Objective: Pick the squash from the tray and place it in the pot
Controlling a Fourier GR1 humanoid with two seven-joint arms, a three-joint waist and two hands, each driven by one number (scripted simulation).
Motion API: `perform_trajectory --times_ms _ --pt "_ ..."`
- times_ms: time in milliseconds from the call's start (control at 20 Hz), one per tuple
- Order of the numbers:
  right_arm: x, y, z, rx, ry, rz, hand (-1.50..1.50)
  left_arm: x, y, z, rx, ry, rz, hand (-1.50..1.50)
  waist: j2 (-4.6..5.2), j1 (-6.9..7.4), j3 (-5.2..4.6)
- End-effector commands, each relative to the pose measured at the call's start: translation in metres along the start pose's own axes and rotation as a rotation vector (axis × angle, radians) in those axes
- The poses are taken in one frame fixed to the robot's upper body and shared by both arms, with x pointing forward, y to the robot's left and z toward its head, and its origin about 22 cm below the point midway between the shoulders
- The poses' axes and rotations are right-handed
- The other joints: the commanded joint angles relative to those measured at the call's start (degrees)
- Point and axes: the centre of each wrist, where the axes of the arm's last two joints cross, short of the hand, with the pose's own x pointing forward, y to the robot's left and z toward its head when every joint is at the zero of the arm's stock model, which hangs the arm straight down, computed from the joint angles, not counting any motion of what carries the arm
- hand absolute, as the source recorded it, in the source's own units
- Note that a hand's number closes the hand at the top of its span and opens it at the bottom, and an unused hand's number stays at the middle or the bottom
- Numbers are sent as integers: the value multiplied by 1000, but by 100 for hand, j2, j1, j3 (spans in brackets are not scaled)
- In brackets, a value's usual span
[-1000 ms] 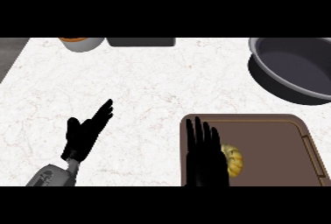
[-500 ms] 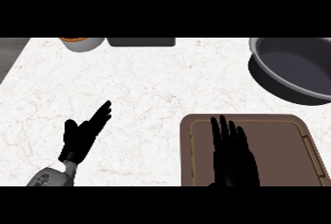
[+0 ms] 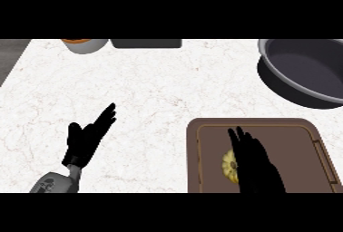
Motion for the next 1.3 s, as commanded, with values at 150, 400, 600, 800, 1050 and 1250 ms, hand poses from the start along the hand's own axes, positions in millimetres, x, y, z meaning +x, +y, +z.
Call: perform_trajectory --times_ms 150,400,600,800,1050,1250 --pt "-8 5 -11 38 -43 -191 -150 13 2 5 -13 11 10 0 1 17 1" --pt "-42 23 -24 32 0 -245 -150 -9 -13 10 -1 14 -4 0 3 12 0" --pt "-64 27 -31 48 -7 -304 -150 10 17 3 -13 -4 8 0 2 5 1" --pt "-86 49 -30 87 -22 -260 150 -13 -6 -2 4 10 15 0 3 -6 -2" --pt "-94 66 -53 82 -82 -226 150 -2 4 -5 -12 13 3 0 6 10 -1" --pt "-103 61 -43 91 -112 -252 150 -3 -7 -15 6 -1 10 0 6 -14 -2"
